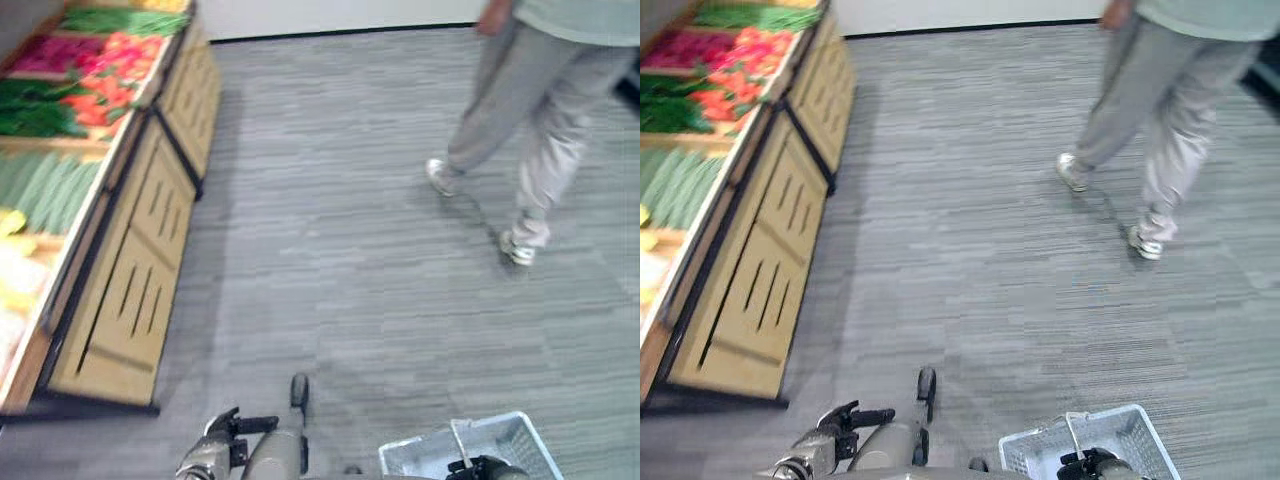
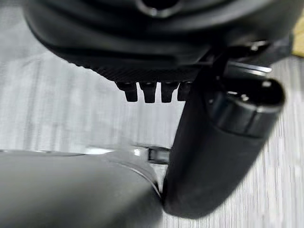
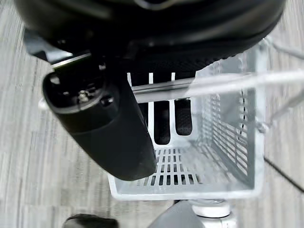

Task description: Get the vegetables into the basket

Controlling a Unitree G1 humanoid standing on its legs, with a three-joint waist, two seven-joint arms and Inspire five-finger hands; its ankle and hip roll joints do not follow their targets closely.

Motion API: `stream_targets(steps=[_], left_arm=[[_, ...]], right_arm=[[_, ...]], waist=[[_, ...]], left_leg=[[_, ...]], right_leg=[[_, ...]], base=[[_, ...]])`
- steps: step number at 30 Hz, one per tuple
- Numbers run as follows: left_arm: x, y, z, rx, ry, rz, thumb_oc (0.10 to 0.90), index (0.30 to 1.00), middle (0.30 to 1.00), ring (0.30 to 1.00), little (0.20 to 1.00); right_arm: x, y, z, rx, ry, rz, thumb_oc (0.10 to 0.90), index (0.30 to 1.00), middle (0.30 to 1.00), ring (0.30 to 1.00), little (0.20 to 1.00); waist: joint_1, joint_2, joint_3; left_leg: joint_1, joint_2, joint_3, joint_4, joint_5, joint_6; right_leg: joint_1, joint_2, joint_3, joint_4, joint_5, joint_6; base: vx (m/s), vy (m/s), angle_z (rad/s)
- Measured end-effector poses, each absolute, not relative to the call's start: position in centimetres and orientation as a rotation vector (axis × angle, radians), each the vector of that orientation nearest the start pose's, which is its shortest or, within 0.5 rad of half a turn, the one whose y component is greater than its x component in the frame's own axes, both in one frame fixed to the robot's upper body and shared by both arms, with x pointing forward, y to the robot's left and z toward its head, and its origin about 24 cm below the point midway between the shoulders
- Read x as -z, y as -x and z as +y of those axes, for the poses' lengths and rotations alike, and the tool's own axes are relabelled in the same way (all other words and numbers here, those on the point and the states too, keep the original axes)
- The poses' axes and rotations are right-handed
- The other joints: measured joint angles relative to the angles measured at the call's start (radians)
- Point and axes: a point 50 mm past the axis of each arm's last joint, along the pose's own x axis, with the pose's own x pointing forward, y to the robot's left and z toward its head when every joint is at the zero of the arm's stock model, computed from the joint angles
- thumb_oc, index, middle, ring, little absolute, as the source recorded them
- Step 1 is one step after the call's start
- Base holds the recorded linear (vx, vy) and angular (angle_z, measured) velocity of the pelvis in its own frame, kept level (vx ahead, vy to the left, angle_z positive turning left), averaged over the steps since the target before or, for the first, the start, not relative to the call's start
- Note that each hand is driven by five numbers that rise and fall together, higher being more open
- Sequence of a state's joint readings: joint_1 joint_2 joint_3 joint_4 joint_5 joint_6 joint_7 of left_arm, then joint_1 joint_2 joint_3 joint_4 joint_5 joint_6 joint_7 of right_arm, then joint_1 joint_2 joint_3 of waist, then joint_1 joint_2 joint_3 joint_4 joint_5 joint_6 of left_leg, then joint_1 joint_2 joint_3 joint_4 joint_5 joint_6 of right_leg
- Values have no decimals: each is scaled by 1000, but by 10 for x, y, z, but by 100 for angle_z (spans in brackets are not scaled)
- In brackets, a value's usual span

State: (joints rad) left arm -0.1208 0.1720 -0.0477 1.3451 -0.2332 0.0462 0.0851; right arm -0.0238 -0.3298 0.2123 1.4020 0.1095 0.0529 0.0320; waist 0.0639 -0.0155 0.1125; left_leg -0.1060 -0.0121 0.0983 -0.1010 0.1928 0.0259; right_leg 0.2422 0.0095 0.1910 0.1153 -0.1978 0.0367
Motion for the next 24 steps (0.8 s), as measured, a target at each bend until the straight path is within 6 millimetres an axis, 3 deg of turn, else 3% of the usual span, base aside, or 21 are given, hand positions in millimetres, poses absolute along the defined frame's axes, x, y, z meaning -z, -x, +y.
stream_targets(steps=[1,2,3,4,5,6,8,9,10,11,12,14,15,16,17,18,19,21,23,24], left_arm=[[166,-89,225,-268,-86,1309,900,1000,1000,1000,1000],[166,-85,229,-256,-117,1318,900,1000,1000,1000,1000],[165,-89,228,-229,-148,1317,900,1000,1000,1000,1000],[165,-89,229,-198,-185,1327,900,1000,1000,1000,1000],[165,-91,227,-161,-221,1321,900,1000,1000,1000,1000],[165,-94,226,-148,-230,1310,900,1000,1000,1000,1000],[162,-105,226,-139,-240,1281,900,1000,1000,1000,1000],[162,-106,226,-140,-241,1282,900,1000,1000,1000,1000],[163,-102,227,-143,-243,1295,900,1000,1000,1000,1000],[163,-101,226,-142,-243,1305,900,1000,1000,1000,1000],[161,-106,228,-147,-249,1296,900,1000,1000,1000,1000],[158,-113,236,-167,-260,1279,900,1000,1000,1000,1000],[158,-112,239,-177,-257,1278,900,1000,1000,1000,1000],[159,-114,229,-157,-238,1266,900,1000,1000,1000,1000],[161,-113,220,-138,-216,1264,900,1000,1000,1000,1000],[163,-114,212,-103,-211,1263,900,1000,1000,1000,1000],[164,-113,206,-88,-200,1261,900,1000,1000,1000,1000],[164,-115,202,-66,-205,1258,900,1000,1000,1000,1000],[162,-120,205,-68,-211,1233,900,1000,1000,1000,1000],[162,-119,205,-69,-212,1237,900,1000,1000,1000,1000]], right_arm=[[161,-51,-266,85,290,1438,400,300,300,300,300],[162,-55,-261,69,282,1409,400,300,300,300,300],[163,-51,-260,64,282,1407,400,300,300,300,300],[163,-47,-260,69,284,1413,400,300,300,300,300],[163,-46,-262,79,293,1414,400,300,300,300,300],[162,-50,-261,83,294,1401,400,300,300,300,300],[159,-67,-262,97,276,1344,400,300,300,300,300],[158,-72,-263,111,279,1323,400,300,300,300,300],[154,-82,-267,113,287,1280,400,300,300,300,300],[152,-91,-268,123,280,1243,400,300,300,300,300],[150,-100,-264,121,264,1209,400,300,300,300,300],[152,-105,-256,111,240,1197,400,300,300,300,300],[157,-91,-251,111,220,1250,400,300,300,300,300],[160,-76,-254,159,194,1290,400,300,300,300,300],[160,-71,-258,184,180,1308,400,300,300,300,300],[162,-62,-257,186,170,1344,400,300,300,300,300],[161,-62,-261,192,171,1347,400,300,300,300,300],[159,-67,-264,192,178,1332,400,300,300,300,300],[156,-77,-267,194,184,1294,400,300,300,300,300],[155,-82,-268,197,186,1277,400,300,300,300,300]], waist=[[2,-7,-57],[-6,-17,-65],[-14,-37,-62],[-18,-39,-60],[-23,-36,-59],[-27,-27,-55],[-26,16,-9],[-30,23,2],[-39,41,21],[-74,95,31],[-92,82,56],[-119,33,79],[-128,-4,82],[-146,-3,85],[-156,9,81],[-168,2,75],[-158,5,77],[-178,7,83],[-173,-21,94],[-179,-16,94]], left_leg=[[33,0,53,3,-59,31],[71,-25,63,8,-91,63],[116,-60,58,10,-112,80],[155,-90,50,12,-143,117],[181,-106,49,35,-174,129],[192,-110,28,62,-195,137],[246,-86,12,94,-244,162],[266,-82,5,93,-252,171],[302,-48,-49,78,-284,209],[330,10,-108,49,-312,160],[354,17,-110,40,-305,115],[394,15,-127,40,-328,65],[436,11,-152,49,-364,9],[457,33,-163,79,-377,-11],[453,68,-181,104,-378,-23],[449,65,-206,133,-352,-98],[447,51,-218,126,-346,-107],[424,44,-236,148,-322,-128],[421,-1,-239,66,-367,-103],[409,-10,-237,38,-359,-102]], right_leg=[[-178,0,-56,373,-13,70],[-253,-35,-102,561,22,95],[-294,-103,-165,712,58,87],[-325,-166,-204,806,72,65],[-363,-215,-219,888,81,40],[-403,-224,-211,896,79,37],[-507,-242,-255,874,79,21],[-540,-247,-279,879,79,13],[-634,-202,-297,835,66,4],[-642,-134,-339,650,55,6],[-649,-115,-344,508,64,11],[-649,-83,-327,225,115,27],[-620,-53,-274,102,207,20],[-585,-44,-260,113,286,10],[-552,-27,-253,109,281,9],[-510,-22,-237,101,294,-28],[-498,-21,-244,119,291,-46],[-473,-26,-293,168,241,-69],[-429,-50,-257,114,244,-68],[-424,-50,-261,112,238,-63]], base=[[653,355,-91],[635,397,-66],[295,228,4],[312,244,30],[332,239,36],[398,271,37],[356,142,15],[520,16,-6],[548,-70,14],[424,-115,29],[390,-112,59],[380,-104,79],[442,-120,111],[451,-121,124],[388,-111,137],[398,-127,96],[393,-127,93],[63,-25,54],[455,-273,17],[707,-470,22]])
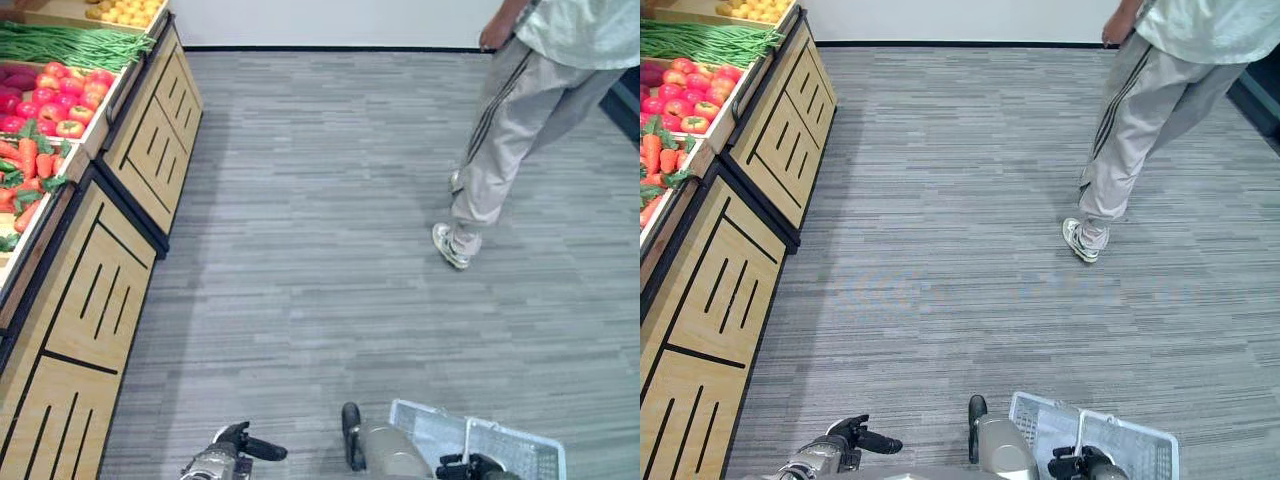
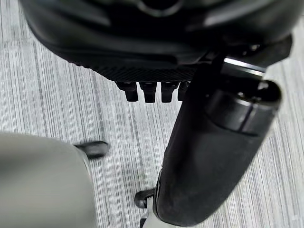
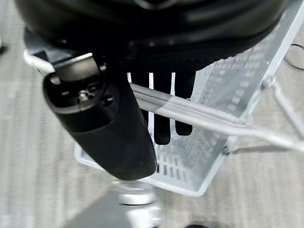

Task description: Get the vegetables into the basket

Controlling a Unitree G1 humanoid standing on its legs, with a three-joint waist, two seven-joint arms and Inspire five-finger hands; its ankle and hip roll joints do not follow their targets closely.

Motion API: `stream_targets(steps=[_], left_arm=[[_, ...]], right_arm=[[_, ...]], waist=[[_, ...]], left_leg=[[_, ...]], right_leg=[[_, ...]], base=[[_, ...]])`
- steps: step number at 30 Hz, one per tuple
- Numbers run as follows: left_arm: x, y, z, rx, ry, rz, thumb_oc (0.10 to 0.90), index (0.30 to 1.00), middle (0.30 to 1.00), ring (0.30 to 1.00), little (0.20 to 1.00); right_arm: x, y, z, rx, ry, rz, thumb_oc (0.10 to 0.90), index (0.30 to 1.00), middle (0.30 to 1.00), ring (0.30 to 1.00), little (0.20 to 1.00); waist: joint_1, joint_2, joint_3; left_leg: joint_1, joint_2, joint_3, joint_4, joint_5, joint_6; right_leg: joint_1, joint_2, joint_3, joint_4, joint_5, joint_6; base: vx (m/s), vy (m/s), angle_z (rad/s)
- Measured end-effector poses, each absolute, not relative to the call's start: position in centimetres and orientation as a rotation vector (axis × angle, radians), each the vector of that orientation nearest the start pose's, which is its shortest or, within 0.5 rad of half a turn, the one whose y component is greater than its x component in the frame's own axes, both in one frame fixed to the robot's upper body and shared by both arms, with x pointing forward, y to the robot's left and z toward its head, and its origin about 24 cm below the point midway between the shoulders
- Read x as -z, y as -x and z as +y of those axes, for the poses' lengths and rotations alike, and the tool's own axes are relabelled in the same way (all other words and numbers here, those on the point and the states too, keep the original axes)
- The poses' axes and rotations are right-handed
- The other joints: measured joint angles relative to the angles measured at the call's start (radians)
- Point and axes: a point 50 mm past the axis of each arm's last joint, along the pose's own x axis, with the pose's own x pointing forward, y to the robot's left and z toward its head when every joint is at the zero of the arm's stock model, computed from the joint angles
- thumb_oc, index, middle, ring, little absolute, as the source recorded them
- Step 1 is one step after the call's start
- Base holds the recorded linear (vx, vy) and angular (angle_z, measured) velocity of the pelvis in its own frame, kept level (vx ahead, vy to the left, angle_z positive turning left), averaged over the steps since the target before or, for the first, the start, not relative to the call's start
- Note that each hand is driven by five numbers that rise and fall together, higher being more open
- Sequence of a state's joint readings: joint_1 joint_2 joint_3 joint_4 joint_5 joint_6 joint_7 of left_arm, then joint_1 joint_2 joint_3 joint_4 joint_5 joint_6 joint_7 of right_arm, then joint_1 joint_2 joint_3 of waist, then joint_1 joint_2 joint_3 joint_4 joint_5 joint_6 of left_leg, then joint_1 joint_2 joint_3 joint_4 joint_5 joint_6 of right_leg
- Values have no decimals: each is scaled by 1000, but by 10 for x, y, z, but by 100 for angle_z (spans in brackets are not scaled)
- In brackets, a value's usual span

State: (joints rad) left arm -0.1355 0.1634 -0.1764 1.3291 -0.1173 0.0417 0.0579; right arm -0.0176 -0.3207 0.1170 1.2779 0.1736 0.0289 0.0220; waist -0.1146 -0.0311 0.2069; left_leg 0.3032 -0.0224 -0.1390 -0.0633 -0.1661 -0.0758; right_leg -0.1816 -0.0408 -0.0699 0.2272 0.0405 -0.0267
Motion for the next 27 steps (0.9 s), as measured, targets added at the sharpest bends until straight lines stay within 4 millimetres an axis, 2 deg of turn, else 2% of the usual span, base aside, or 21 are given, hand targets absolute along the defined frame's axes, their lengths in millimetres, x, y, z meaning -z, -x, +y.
stream_targets(steps=[1,3,7,8,10,11,12,13,14,15,16,17,18,19,20,21,22,23,24,26,27], left_arm=[[163,-116,205,-69,-217,1250,900,1000,1000,1000,1000],[165,-110,208,-75,-224,1277,900,1000,1000,1000,1000],[167,-96,216,-101,-231,1322,900,1000,1000,1000,1000],[167,-94,217,-124,-205,1322,900,1000,1000,1000,1000],[164,-106,215,-130,-186,1260,900,1000,1000,1000,1000],[162,-113,217,-130,-188,1235,900,1000,1000,1000,1000],[161,-115,216,-132,-185,1230,900,1000,1000,1000,1000],[159,-123,215,-116,-197,1210,900,1000,1000,1000,1000],[157,-129,214,-111,-198,1189,900,1000,1000,1000,1000],[156,-131,218,-79,-241,1183,900,1000,1000,1000,1000],[155,-136,213,-44,-251,1164,900,1000,1000,1000,1000],[151,-146,201,-23,-242,1099,900,1000,1000,1000,1000],[152,-140,204,-51,-213,1106,900,1000,1000,1000,1000],[156,-132,208,-65,-232,1160,900,1000,1000,1000,1000],[159,-126,208,-62,-241,1194,900,1000,1000,1000,1000],[162,-120,203,-44,-240,1217,900,1000,1000,1000,1000],[162,-119,202,-33,-251,1223,900,1000,1000,1000,1000],[163,-117,198,-14,-260,1231,900,1000,1000,1000,1000],[165,-111,196,-6,-265,1249,900,1000,1000,1000,1000],[165,-110,199,-17,-266,1261,900,1000,1000,1000,1000],[166,-109,199,-12,-269,1262,900,1000,1000,1000,1000]], right_arm=[[153,-90,-270,197,188,1258,400,300,300,300,300],[158,-70,-267,215,172,1343,400,300,300,300,300],[157,-75,-268,233,138,1309,400,300,300,300,300],[156,-79,-267,227,137,1296,400,300,300,300,300],[156,-78,-269,218,150,1305,400,300,300,300,300],[156,-79,-268,197,175,1309,400,300,300,300,300],[157,-78,-266,180,189,1320,400,300,300,300,300],[157,-79,-264,153,204,1319,400,300,300,300,300],[156,-84,-266,157,209,1305,400,300,300,300,300],[148,-112,-271,177,217,1368,400,300,300,300,300],[144,-124,-269,179,221,1408,400,300,300,300,300],[138,-134,-280,218,306,1218,400,300,300,300,300],[135,-142,-279,217,302,1144,400,300,300,300,300],[140,-137,-267,145,304,1136,400,300,300,300,300],[145,-126,-265,134,300,1174,400,300,300,300,300],[150,-108,-266,143,299,1228,400,300,300,300,300],[155,-91,-262,145,286,1273,400,300,300,300,300],[162,-65,-257,102,274,1343,400,300,300,300,300],[166,-53,-247,76,249,1373,400,300,300,300,300],[168,-51,-242,86,238,1384,400,300,300,300,300],[168,-49,-243,102,230,1393,400,300,300,300,300]], waist=[[-12,27,15],[-7,29,2],[-8,39,-30],[-3,37,-31],[38,25,-38],[64,27,-37],[81,15,-40],[86,-26,-58],[87,-36,-48],[101,-37,-40],[91,-31,-31],[109,-8,-31],[110,-8,-43],[94,-19,-70],[69,-3,-83],[52,29,-94],[38,25,-89],[41,59,-85],[39,81,-87],[40,68,-87],[36,66,-87]], left_leg=[[-19,27,-3,39,93,-39],[-46,22,-38,157,62,-61],[-86,26,-42,208,65,-72],[-109,20,-36,277,61,-79],[-261,1,13,600,71,-97],[-316,-4,28,728,122,-107],[-333,-12,37,792,191,-111],[-409,4,140,765,125,-13],[-441,0,164,615,123,-9],[-435,-5,175,221,146,6],[-432,-11,168,89,181,6],[-472,-30,68,-31,223,16],[-471,-25,63,-17,247,28],[-466,-39,98,135,235,71],[-432,-48,122,142,258,101],[-370,-38,120,90,297,144],[-324,-44,107,31,323,150],[-285,-10,72,-16,330,165],[-275,-5,65,-25,330,164],[-266,-33,63,-26,326,160],[-249,-44,59,-26,307,135]], right_leg=[[39,12,-28,-6,-21,13],[109,33,-9,-83,-48,33],[136,49,2,-149,-18,38],[170,51,0,-181,-8,21],[201,56,5,-222,4,-10],[231,59,25,-237,9,-34],[268,57,44,-263,17,-46],[315,30,64,-313,16,-67],[319,25,72,-314,11,-70],[356,29,64,-315,-7,-31],[365,39,71,-314,-8,-26],[402,65,68,-314,-50,17],[409,73,79,-315,-42,-4],[423,67,120,-314,-65,-16],[445,73,123,-310,-86,15],[457,96,111,-293,-104,39],[459,93,98,-247,-129,57],[385,107,88,-120,-203,44],[356,105,96,-215,-206,49],[317,60,94,-321,-120,64],[309,38,81,-321,-26,67]], base=[[434,-333,34],[248,-195,61],[176,-200,32],[154,-255,1],[169,-235,-15],[163,-160,-46],[232,-121,-53],[322,-58,-45],[339,-34,-44],[274,8,-32],[153,26,7],[136,52,1],[141,83,-56],[132,79,-85],[107,58,-48],[65,28,34],[59,21,39],[77,52,34],[68,59,11],[49,45,10],[48,37,19]])
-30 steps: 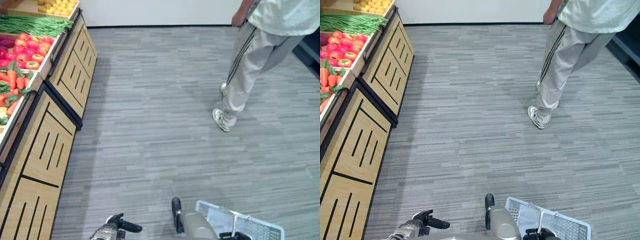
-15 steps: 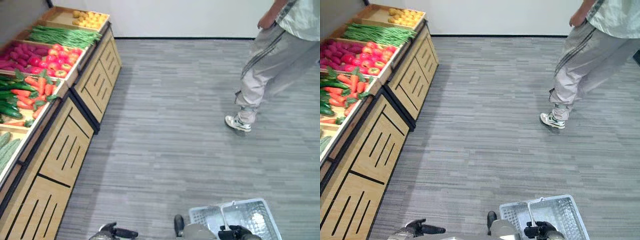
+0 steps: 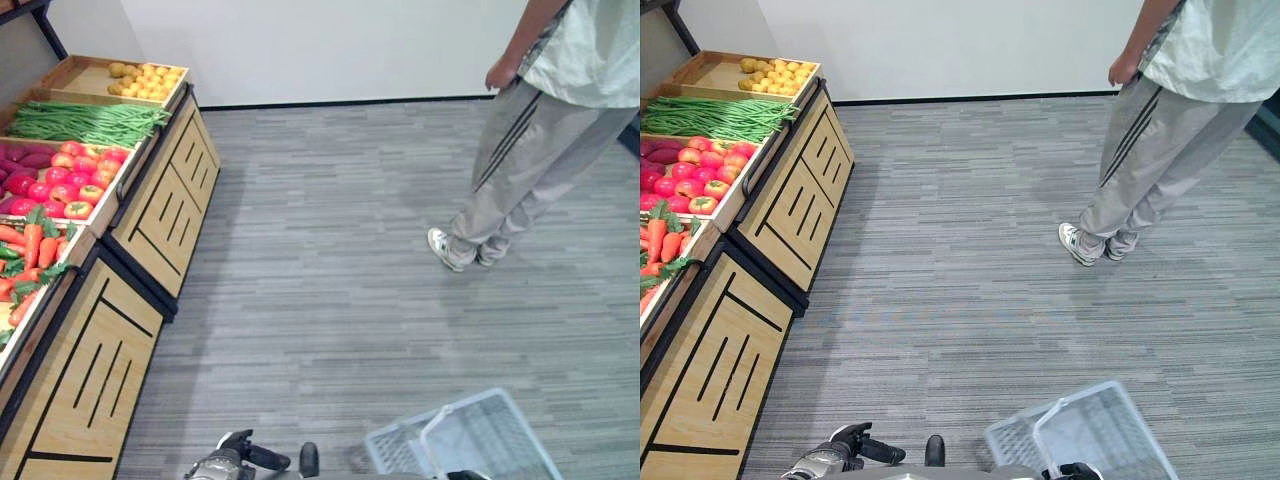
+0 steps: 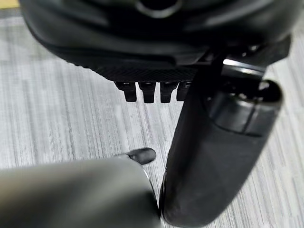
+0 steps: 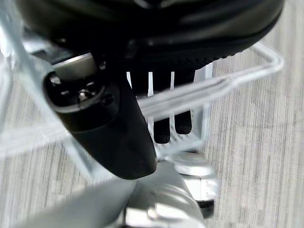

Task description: Get the vegetables into the basket

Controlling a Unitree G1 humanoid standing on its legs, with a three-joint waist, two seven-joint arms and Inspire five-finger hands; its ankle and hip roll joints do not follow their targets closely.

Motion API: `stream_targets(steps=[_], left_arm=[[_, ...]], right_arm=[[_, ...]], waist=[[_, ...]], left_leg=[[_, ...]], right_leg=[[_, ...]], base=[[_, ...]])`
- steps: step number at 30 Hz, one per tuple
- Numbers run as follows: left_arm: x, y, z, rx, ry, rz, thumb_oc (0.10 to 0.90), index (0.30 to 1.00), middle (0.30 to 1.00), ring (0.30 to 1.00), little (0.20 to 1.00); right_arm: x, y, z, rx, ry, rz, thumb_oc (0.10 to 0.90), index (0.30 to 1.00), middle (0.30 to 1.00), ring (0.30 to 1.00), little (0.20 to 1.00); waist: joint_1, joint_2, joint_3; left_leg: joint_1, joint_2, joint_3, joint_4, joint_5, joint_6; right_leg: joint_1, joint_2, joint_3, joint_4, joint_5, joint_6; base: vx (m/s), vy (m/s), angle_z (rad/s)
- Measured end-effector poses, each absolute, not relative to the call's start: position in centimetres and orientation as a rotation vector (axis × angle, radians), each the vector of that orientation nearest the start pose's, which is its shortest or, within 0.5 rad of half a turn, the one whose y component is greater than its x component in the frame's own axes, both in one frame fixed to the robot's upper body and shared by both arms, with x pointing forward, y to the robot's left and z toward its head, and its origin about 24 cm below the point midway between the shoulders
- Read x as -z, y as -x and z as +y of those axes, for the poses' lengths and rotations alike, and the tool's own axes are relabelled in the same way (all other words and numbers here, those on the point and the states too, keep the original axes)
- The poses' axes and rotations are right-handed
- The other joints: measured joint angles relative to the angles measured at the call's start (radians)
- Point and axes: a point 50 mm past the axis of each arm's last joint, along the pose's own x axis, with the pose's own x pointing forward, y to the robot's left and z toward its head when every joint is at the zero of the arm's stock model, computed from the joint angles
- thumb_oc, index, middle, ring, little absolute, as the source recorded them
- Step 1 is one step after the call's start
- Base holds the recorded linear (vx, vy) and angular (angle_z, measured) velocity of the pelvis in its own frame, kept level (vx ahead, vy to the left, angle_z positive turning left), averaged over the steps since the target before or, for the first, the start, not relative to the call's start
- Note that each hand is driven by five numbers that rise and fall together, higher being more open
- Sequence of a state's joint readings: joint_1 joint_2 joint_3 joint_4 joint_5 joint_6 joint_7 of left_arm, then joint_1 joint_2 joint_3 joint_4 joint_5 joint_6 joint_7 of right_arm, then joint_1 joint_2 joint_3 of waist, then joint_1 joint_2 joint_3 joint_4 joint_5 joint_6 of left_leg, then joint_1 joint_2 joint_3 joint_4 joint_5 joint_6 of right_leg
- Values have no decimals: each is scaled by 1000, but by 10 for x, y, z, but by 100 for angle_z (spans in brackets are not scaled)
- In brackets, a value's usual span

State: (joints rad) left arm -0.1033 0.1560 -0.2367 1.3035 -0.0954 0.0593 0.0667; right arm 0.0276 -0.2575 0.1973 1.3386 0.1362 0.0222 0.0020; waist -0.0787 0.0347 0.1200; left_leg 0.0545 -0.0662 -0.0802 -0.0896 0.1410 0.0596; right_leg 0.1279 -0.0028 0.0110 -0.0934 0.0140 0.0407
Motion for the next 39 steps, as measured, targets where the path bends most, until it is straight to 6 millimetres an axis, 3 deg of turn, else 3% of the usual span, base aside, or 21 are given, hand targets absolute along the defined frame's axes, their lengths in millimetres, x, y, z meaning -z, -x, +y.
stream_targets(steps=[5,11,21,25,30,39], left_arm=[[168,-94,206,-39,-263,1290,900,1000,1000,1000,1000],[168,-94,206,-39,-263,1289,900,1000,1000,1000,1000],[168,-93,207,-39,-264,1283,900,1000,1000,1000,1000],[167,-93,209,-55,-249,1271,900,1000,1000,1000,1000],[166,-91,217,-92,-230,1252,900,1000,1000,1000,1000],[165,-88,223,-101,-243,1260,900,1000,1000,1000,1000]], right_arm=[[165,-55,-250,142,238,1382,400,300,300,300,300],[162,-46,-266,176,279,1398,400,300,300,300,300],[162,-52,-263,166,264,1363,400,300,300,300,300],[163,-46,-262,257,136,1362,400,300,300,300,300],[166,-27,-256,398,-40,1387,400,300,300,300,300],[169,-20,-248,398,-63,1403,400,300,300,300,300]], waist=[[7,0,-15],[8,-1,-15],[9,-4,-19],[15,-11,-20],[37,-44,-21],[37,-67,-18]], left_leg=[[41,12,10,-3,-42,-43],[41,25,17,-5,-46,-47],[41,25,22,-5,-50,-52],[41,27,37,-6,-45,-45],[34,30,39,-6,-45,-45],[36,30,43,-6,-45,-45]], right_leg=[[30,11,10,1,6,-28],[27,23,17,1,11,-40],[25,23,22,1,13,-42],[24,21,14,1,14,-41],[18,22,9,1,12,-39],[19,20,6,1,12,-39]], base=[[38,36,-8],[27,17,-5],[2,1,-1],[0,0,0],[0,0,0],[0,0,0]])
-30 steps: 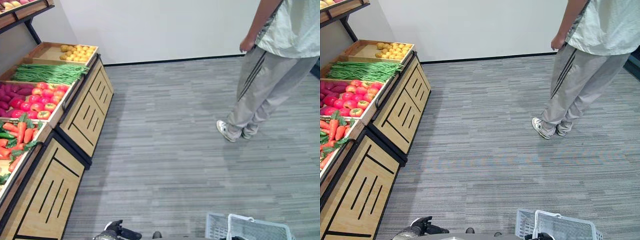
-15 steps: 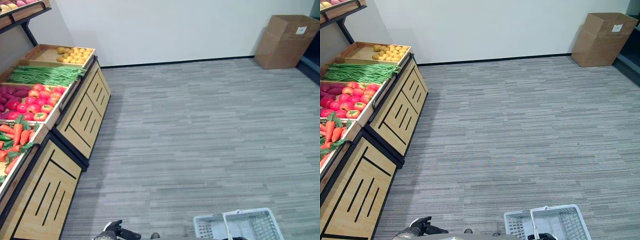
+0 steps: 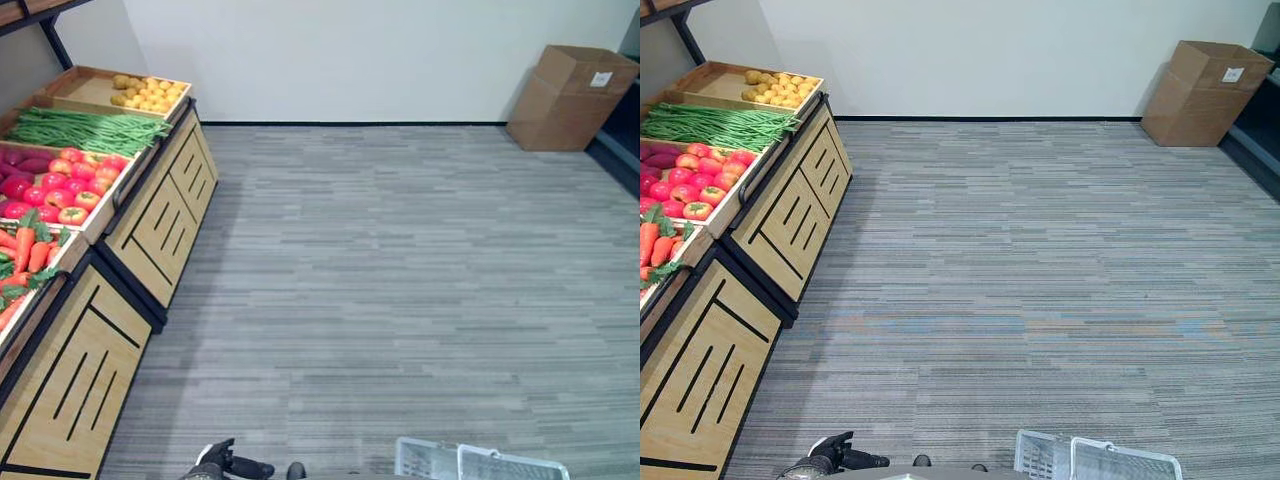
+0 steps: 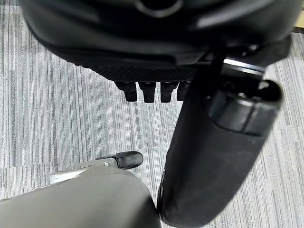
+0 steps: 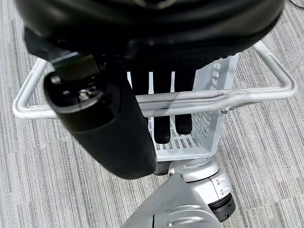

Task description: Get the vegetables into the basket

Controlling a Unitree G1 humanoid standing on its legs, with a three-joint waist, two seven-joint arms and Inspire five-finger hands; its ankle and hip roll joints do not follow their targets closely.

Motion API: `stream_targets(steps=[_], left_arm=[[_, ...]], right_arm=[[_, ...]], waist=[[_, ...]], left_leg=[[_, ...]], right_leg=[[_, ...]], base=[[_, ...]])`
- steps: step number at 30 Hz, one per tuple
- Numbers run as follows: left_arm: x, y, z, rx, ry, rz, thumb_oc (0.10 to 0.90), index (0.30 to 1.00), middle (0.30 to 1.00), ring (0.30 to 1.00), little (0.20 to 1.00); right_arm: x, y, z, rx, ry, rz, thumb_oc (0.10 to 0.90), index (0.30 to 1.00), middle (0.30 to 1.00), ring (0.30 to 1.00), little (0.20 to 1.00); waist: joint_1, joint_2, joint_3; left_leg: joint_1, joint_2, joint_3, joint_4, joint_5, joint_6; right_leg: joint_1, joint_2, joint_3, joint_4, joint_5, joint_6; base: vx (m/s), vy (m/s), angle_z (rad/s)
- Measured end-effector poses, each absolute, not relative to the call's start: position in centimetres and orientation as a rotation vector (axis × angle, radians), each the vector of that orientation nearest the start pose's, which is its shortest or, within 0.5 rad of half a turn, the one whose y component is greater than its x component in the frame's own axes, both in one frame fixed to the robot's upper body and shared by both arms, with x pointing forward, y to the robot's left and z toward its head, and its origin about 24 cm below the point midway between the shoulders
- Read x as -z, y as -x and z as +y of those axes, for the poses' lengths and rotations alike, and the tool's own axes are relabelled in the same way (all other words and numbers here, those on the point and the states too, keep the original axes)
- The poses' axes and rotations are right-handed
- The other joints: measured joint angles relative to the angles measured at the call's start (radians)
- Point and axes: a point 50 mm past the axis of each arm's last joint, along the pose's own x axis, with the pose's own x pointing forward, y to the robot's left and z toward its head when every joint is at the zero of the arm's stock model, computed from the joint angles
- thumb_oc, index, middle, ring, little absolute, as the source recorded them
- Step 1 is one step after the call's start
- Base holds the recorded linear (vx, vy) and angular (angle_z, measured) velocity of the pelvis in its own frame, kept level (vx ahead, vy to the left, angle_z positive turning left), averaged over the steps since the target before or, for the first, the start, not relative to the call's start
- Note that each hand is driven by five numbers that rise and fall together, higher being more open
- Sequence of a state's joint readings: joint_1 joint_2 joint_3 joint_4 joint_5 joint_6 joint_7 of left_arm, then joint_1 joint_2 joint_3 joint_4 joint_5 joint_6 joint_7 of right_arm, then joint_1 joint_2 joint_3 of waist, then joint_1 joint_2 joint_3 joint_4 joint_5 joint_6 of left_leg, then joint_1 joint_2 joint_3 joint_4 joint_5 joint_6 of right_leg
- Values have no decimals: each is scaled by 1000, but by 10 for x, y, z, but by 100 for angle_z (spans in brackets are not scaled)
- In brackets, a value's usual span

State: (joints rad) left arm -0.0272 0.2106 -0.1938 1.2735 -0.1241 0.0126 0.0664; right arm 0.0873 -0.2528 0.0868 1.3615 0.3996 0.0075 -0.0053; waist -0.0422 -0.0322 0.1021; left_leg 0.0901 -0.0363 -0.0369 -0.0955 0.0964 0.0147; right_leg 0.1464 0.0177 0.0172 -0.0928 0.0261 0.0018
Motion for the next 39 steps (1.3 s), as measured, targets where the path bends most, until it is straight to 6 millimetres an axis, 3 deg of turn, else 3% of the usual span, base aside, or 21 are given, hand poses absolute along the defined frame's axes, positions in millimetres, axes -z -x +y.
stream_targets(steps=[12,20,24,27,29,30,32,33,34,35,36,37,39], left_arm=[[165,-88,223,-102,-245,1258,900,1000,1000,1000,1000],[164,-90,226,-141,-211,1236,900,1000,1000,1000,1000],[163,-93,228,-180,-162,1203,900,1000,1000,1000,1000],[160,-104,226,-193,-132,1167,900,1000,1000,1000,1000],[160,-108,222,-193,-110,1150,900,1000,1000,1000,1000],[159,-113,219,-184,-108,1134,900,1000,1000,1000,1000],[157,-122,217,-187,-101,1115,900,1000,1000,1000,1000],[156,-127,217,-187,-100,1104,900,1000,1000,1000,1000],[154,-130,222,-228,-82,1094,900,1000,1000,1000,1000],[153,-129,227,-244,-97,1107,900,1000,1000,1000,1000],[154,-124,233,-254,-120,1133,900,1000,1000,1000,1000],[154,-121,239,-265,-134,1147,900,1000,1000,1000,1000],[155,-116,240,-268,-132,1162,900,1000,1000,1000,1000]], right_arm=[[169,-21,-246,389,-61,1397,400,300,300,300,300],[170,-24,-241,332,-37,1390,400,300,300,300,300],[168,-40,-243,301,-3,1360,400,300,300,300,300],[166,-46,-248,280,42,1352,400,300,300,300,300],[164,-55,-255,283,65,1327,400,300,300,300,300],[161,-60,-263,284,98,1317,400,300,300,300,300],[158,-63,-270,290,126,1301,400,300,300,300,300],[156,-65,-274,296,134,1290,400,300,300,300,300],[152,-80,-279,295,156,1257,400,300,300,300,300],[151,-86,-279,293,162,1242,400,300,300,300,300],[150,-92,-276,285,164,1228,400,300,300,300,300],[150,-95,-275,279,168,1212,400,300,300,300,300],[151,-92,-274,276,162,1211,400,300,300,300,300]], waist=[[1,-1,1],[25,-16,12],[93,-8,20],[118,-13,39],[147,3,54],[173,15,60],[183,10,76],[179,10,87],[193,4,93],[186,8,92],[189,10,92],[179,9,95],[153,11,94]], left_leg=[[0,0,-4,0,0,0],[-13,-1,-48,0,8,-13],[-62,13,-46,7,33,-33],[-89,-7,-135,29,57,-58],[-117,-19,-180,44,64,-61],[-146,-26,-212,38,69,-65],[-187,-29,-171,45,25,-78],[-197,-29,-141,53,15,-87],[-206,45,127,85,4,-96],[-199,93,256,104,1,-101],[-184,127,329,110,-4,-111],[-157,156,352,110,-9,-120],[-135,178,446,118,-17,-133]], right_leg=[[4,0,-7,0,0,-1],[12,0,-72,-1,0,-6],[13,2,-173,0,-6,-13],[21,-7,-277,-1,-19,-13],[33,-5,-345,0,-24,-12],[33,-4,-427,4,-29,-10],[24,-27,-541,6,-31,-18],[25,-41,-564,1,-36,-22],[23,-62,-615,1,-37,-24],[29,-64,-638,1,-40,-25],[36,-71,-669,1,-46,-24],[54,-91,-724,7,-38,-3],[90,-123,-825,8,-34,19]], base=[[1,-7,1],[-24,-56,23],[-85,-115,78],[-100,-60,110],[-97,-17,113],[-115,6,165],[-45,21,170],[-25,64,146],[-33,75,121],[-33,73,100],[-20,104,118],[-20,105,115],[25,118,154]])
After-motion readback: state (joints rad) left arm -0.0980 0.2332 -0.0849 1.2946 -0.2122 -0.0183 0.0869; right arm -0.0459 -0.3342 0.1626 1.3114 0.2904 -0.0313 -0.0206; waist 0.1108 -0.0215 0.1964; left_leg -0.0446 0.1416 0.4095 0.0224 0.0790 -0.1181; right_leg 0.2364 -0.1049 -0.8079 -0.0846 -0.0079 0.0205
